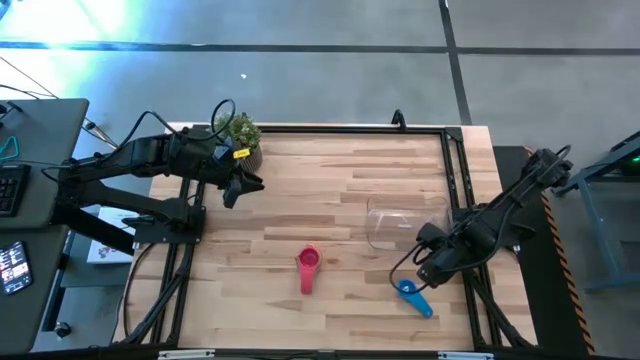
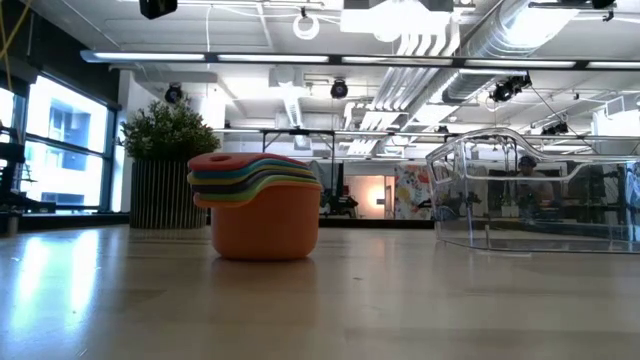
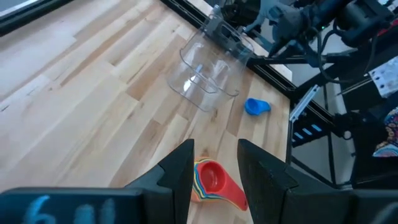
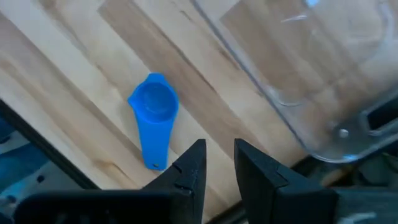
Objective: Nest measuring cups in basket
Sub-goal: Stack the blue measuring cup on top of the pink measuring cup
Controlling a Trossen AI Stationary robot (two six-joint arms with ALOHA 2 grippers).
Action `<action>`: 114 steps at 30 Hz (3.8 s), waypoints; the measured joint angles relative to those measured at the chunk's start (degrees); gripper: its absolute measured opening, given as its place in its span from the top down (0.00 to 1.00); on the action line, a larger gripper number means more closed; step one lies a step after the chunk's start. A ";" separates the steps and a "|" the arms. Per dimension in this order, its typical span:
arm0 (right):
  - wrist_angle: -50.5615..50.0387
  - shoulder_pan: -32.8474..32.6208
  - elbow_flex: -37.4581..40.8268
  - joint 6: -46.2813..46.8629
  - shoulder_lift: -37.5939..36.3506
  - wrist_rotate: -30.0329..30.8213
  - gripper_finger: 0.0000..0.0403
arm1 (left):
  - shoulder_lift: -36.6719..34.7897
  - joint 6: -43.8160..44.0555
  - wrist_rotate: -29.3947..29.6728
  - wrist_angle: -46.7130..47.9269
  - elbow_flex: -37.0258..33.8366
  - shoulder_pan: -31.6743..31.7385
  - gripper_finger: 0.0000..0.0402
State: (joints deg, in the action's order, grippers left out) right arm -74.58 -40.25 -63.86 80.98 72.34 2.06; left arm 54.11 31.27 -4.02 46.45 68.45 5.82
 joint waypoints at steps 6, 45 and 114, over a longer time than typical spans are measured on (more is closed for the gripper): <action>7.65 -0.44 3.59 -0.41 0.00 -0.36 0.82 | 0.02 0.02 -0.01 -0.01 0.00 0.00 0.72; 20.18 -3.78 8.55 3.04 16.90 -1.07 0.64 | 0.07 4.52 3.40 -0.01 0.00 0.00 0.72; 39.27 2.79 -7.47 41.50 25.66 15.85 1.00 | 5.46 -2.86 2.96 0.05 -0.02 0.02 0.72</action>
State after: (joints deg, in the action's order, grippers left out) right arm -35.31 -37.46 -71.33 122.48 98.00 17.91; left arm 59.57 28.40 -1.06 46.50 68.42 5.84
